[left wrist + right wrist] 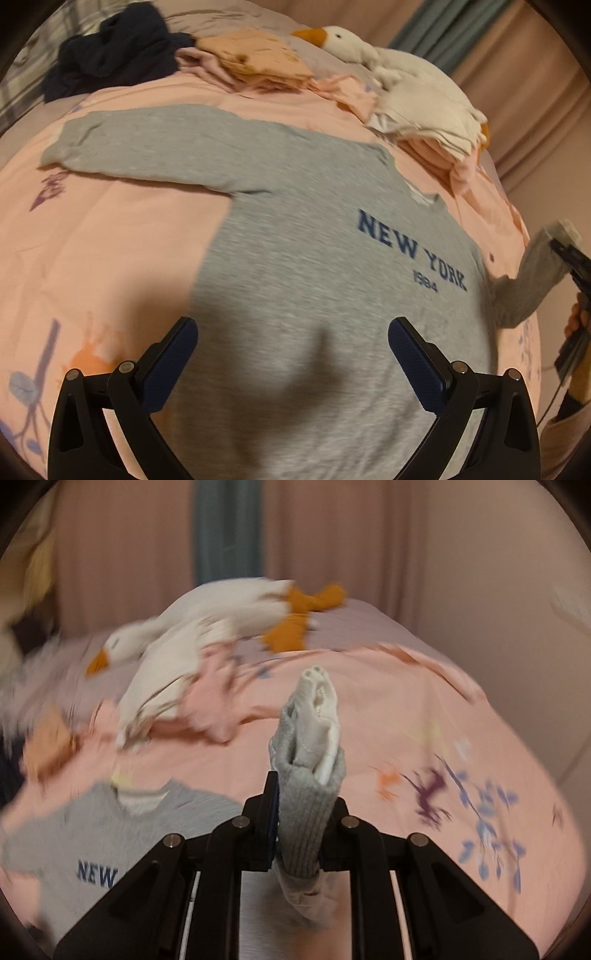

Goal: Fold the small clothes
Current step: 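Grasp the sweatshirt sleeve cuff with the right tool, then fold the held sleeve across the chest with the right tool, release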

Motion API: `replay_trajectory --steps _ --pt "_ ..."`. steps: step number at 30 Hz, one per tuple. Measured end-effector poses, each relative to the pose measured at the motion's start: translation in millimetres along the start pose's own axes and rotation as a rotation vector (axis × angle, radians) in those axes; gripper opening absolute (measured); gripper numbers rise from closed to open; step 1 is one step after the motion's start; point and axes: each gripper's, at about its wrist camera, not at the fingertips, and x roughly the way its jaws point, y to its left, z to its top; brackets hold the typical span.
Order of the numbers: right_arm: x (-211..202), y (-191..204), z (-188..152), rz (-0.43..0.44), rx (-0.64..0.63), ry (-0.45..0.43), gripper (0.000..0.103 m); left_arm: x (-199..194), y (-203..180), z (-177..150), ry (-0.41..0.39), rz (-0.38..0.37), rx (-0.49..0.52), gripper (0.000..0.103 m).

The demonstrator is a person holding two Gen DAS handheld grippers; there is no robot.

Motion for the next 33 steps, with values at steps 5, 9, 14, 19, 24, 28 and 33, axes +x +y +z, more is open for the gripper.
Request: replay_trajectory --steps 5,9,14,19,24,28,33 --pt "32 96 -20 -0.009 -0.250 0.052 0.017 -1 27 7 -0.007 0.020 -0.052 0.102" --pt "54 155 -62 -0.012 -0.435 0.098 0.018 1 46 13 -0.009 0.035 -0.098 0.102" --pt "71 201 -111 -0.023 -0.630 0.168 0.031 4 56 18 -0.014 0.056 -0.119 0.102" --pt "43 182 -99 0.240 -0.488 0.215 0.069 6 71 29 -0.020 -0.023 -0.190 0.102" --pt "20 121 -70 0.512 -0.152 0.209 0.073 2 89 47 -0.067 -0.084 -0.262 0.102" --pt "36 120 -77 0.514 -0.039 0.261 0.037 1 111 60 -0.078 -0.138 -0.354 0.102" --pt "52 151 -100 0.533 -0.100 0.289 0.031 1 144 72 -0.109 -0.228 -0.482 0.102"
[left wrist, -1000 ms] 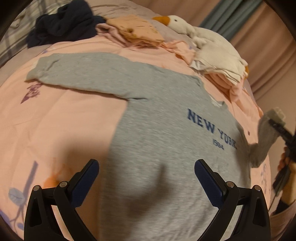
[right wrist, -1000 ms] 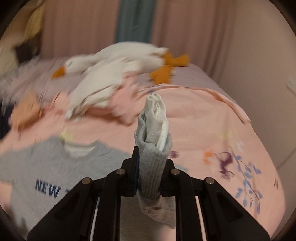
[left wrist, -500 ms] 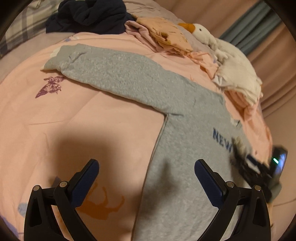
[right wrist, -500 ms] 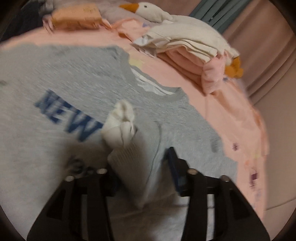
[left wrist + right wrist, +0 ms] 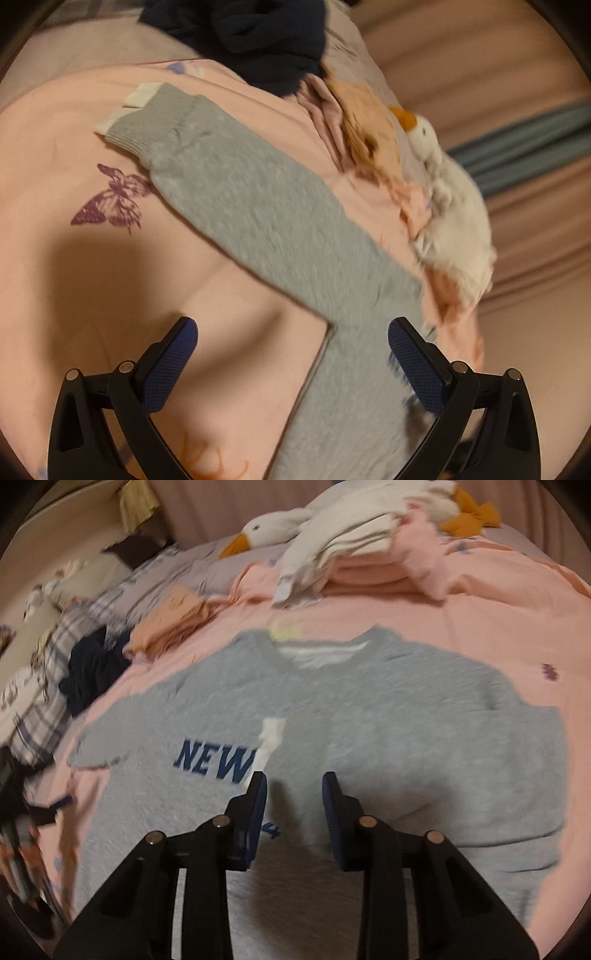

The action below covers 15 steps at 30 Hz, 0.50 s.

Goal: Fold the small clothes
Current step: 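Fold the held sleeve across the chest with the right tool, release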

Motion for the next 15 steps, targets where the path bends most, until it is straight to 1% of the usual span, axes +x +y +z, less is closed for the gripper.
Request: replay_trajectory --steps 2,3,6,8,10,11,13,15 --pt "20 11 -6 -0.048 -0.047 0.029 0.032 0 12 11 -0.013 -0.054 -0.076 0.102" --pt "24 11 -6 -0.055 -0.056 0.026 0.033 0 18 17 -0.027 -0.082 -0.114 0.102" --pt "20 18 2 -0.057 -0.044 0.028 0.033 3 33 32 -0.066 -0.141 -0.197 0.102" --pt "10 20 5 -0.025 -0.035 -0.002 0.033 8 44 42 -0.076 -0.181 -0.250 0.102" --pt "-4 20 8 0.006 -0.028 -0.037 0.033 13 53 53 -0.102 -0.176 -0.291 0.102" --pt "-10 21 8 0.020 -0.028 -0.053 0.033 15 57 60 -0.130 -0.177 -0.310 0.102" --pt "-18 25 7 0.034 -0.031 -0.075 0.033 13 62 70 -0.158 -0.196 -0.330 0.102" --pt "-24 27 6 0.042 -0.035 -0.090 0.034 13 63 82 -0.187 -0.172 -0.331 0.102"
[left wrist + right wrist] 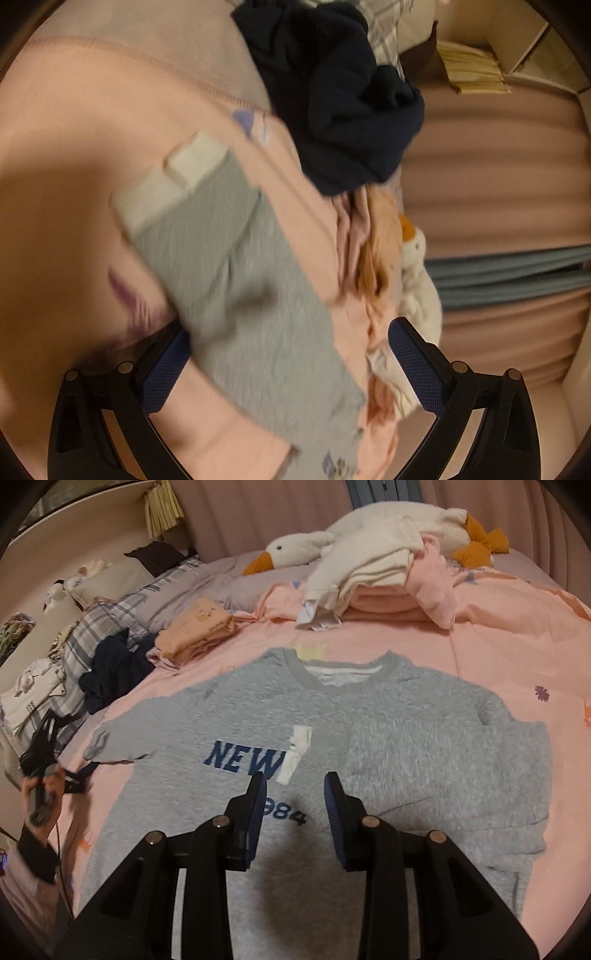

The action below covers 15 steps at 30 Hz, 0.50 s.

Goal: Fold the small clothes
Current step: 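Fold the held sleeve across the chest with the right tool, release, then grasp the other sleeve cuff with the left tool, fold across chest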

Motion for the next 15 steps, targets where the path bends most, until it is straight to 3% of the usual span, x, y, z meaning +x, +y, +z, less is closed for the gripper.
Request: replay_trajectory --steps 4,6,7,8,9,12,15 --pt "-13 -10 -6 0.020 0.014 -0.020 0.034 6 -6 19 -0.061 0.090 0.032 0.100" --pt "-17 -14 -10 0.024 0.026 -0.020 0.034 9 -14 21 -0.087 0.162 0.070 0.086" --pt "-21 -18 -14 0.022 0.033 -0.022 0.035 13 -22 21 -0.092 0.220 0.117 0.066" --pt "-23 -20 -17 0.019 0.041 -0.025 0.035 15 -26 21 -0.087 0.252 0.152 0.036" --pt "-23 -22 -17 0.017 0.047 -0.024 0.035 17 -31 22 -0.077 0.284 0.192 0.022" --pt "-29 -30 -22 0.002 0.070 -0.031 0.037 20 -62 8 -0.085 0.366 0.366 0.016" --pt "-32 -37 -27 -0.014 0.091 -0.034 0.037 18 -99 -24 -0.085 0.357 0.564 0.015"
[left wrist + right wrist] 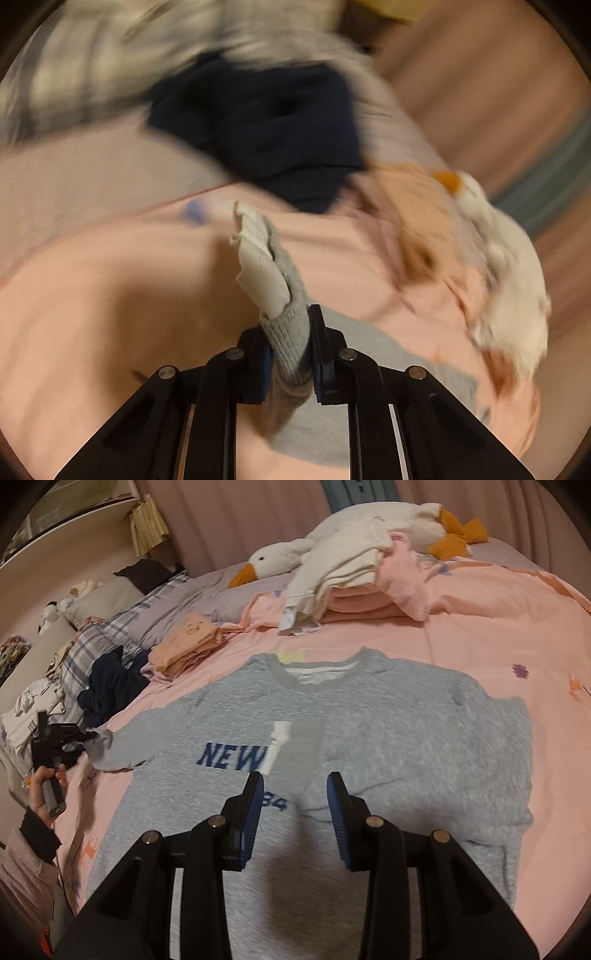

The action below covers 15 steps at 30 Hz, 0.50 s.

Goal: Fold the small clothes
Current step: 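Grasp the other sleeve cuff with the left tool, fold across chest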

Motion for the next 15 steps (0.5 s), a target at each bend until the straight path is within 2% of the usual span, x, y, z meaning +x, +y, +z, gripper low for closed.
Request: replay_trajectory --steps 3,5,9,14,15 --pt "-5 -8 -4 -0.003 0.025 -0.006 0.037 -18 -58 -18 -0.013 -0.062 0.177 0.015" --pt "-9 -12 -7 -0.003 0.042 -0.011 0.037 -28 -101 -38 -0.001 -0.129 0.290 0.015" --pt "-15 -16 -13 0.005 0.052 -0.012 0.037 -30 -168 -79 0.026 -0.188 0.471 0.015" --pt "-20 -23 -22 0.004 0.070 -0.012 0.038 0 -228 -144 0.097 -0.161 0.686 0.015" --pt "-20 -25 -24 0.004 0.075 -0.010 0.038 10 -239 -162 0.107 -0.114 0.754 0.015"
